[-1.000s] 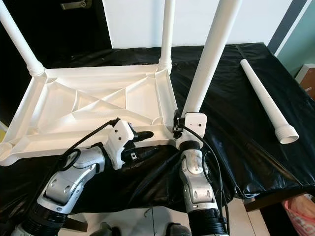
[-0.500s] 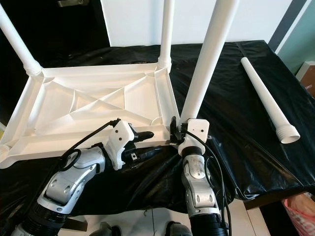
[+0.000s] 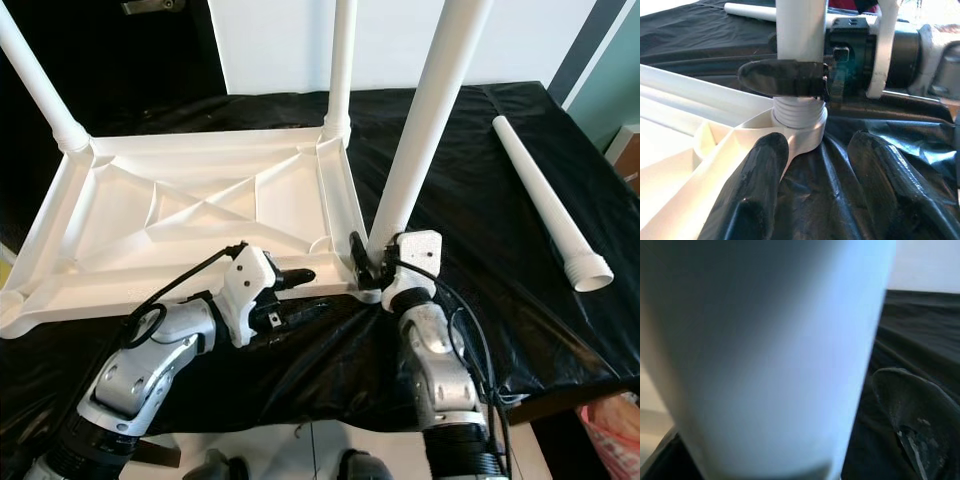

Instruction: Building children table

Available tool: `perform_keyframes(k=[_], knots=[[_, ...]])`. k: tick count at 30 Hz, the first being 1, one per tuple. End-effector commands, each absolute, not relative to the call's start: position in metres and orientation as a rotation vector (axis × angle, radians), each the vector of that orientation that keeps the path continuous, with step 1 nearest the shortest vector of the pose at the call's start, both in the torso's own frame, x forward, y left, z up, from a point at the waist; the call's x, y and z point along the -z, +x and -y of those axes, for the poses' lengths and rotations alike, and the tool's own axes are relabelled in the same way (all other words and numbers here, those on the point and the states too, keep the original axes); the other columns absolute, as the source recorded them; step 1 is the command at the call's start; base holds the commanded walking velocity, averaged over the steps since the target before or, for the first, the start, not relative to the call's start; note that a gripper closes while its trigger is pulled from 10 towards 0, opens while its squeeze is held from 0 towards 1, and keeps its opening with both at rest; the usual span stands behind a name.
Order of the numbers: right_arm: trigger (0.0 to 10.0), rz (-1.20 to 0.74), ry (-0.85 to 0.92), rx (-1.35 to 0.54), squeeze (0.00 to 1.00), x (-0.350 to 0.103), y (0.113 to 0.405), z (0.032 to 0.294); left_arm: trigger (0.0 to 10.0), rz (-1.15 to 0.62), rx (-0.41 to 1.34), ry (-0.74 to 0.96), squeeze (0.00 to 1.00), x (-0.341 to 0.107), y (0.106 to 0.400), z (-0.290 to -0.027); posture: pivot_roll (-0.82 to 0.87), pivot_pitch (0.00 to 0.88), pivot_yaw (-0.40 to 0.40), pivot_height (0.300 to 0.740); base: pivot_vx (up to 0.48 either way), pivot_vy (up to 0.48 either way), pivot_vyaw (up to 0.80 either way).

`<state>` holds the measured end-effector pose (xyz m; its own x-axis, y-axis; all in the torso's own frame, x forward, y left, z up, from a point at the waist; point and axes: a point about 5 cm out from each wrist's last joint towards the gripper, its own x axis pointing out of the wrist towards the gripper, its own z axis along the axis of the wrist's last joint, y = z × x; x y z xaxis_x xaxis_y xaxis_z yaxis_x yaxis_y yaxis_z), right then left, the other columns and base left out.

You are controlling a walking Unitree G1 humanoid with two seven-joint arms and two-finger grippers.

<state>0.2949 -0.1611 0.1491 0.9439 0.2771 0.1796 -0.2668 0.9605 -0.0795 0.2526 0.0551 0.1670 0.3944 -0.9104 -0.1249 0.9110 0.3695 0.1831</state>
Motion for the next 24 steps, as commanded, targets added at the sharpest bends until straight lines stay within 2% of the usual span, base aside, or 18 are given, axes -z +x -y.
perform_keyframes(k=[1,3,4,5,6,7,9,10,11,12,22,23,24], knots=[[10.0,0.181,-0.061,-0.334,0.00,-0.149,0.296,0.162,10.0,-0.006,1.173,0.235,0.00,-0.168,0.251,-0.052,-0.06,0.165,0.016,0.740,0.000,0.000,0.00],[10.0,0.178,-0.080,-0.390,0.00,-0.150,0.297,0.163,10.0,-0.002,1.173,0.234,0.00,-0.169,0.250,-0.052,-0.06,0.165,0.017,0.740,0.000,0.000,0.00],[6.2,0.171,-0.093,-0.431,0.00,-0.150,0.298,0.163,10.0,-0.002,1.171,0.235,0.00,-0.168,0.250,-0.052,-0.06,0.166,0.017,0.740,0.000,0.000,0.00],[3.3,0.163,-0.093,-0.450,0.00,-0.149,0.298,0.164,10.0,-0.001,1.170,0.233,0.00,-0.169,0.250,-0.052,-0.05,0.169,0.017,0.740,0.000,0.000,0.00],[3.3,0.163,-0.093,-0.450,0.00,-0.149,0.298,0.164,10.0,-0.001,1.170,0.233,0.00,-0.169,0.250,-0.052,-0.05,0.169,0.017,0.740,0.000,0.000,0.00],[1.6,0.159,-0.096,-0.459,0.00,-0.148,0.298,0.163,10.0,-0.002,1.169,0.232,0.00,-0.169,0.250,-0.052,-0.05,0.167,0.015,0.740,0.000,0.000,0.00],[1.6,0.159,-0.096,-0.459,0.00,-0.148,0.298,0.163,10.0,-0.002,1.169,0.232,0.00,-0.169,0.250,-0.052,-0.05,0.167,0.015,0.740,0.000,0.000,0.00],[1.1,0.154,-0.097,-0.470,0.00,-0.147,0.298,0.163,10.0,-0.006,1.168,0.229,0.00,-0.169,0.250,-0.053,-0.05,0.168,0.016,0.740,0.000,0.000,0.00],[1.1,0.154,-0.097,-0.470,0.00,-0.147,0.298,0.163,10.0,-0.006,1.168,0.229,0.00,-0.169,0.250,-0.053,-0.05,0.168,0.016,0.740,0.000,0.000,0.00],[0.0,0.147,-0.095,-0.477,0.00,-0.145,0.298,0.163,10.0,-0.008,1.165,0.228,0.00,-0.169,0.250,-0.054,-0.05,0.173,0.016,0.740,0.000,0.000,0.00],[0.0,0.098,-0.048,-0.454,0.00,-0.132,0.292,0.164,10.0,-0.022,1.162,0.220,0.00,-0.168,0.250,-0.055,-0.05,0.172,0.020,0.740,0.000,0.000,0.00],[0.5,0.094,-0.046,-0.441,0.00,-0.131,0.292,0.164,10.0,-0.019,1.164,0.224,0.00,-0.169,0.250,-0.055,-0.05,0.170,0.021,0.740,0.000,0.000,0.00],[0.5,0.094,-0.046,-0.441,0.00,-0.131,0.292,0.164,10.0,-0.019,1.164,0.224,0.00,-0.169,0.250,-0.055,-0.05,0.170,0.021,0.740,0.000,0.000,0.00]])
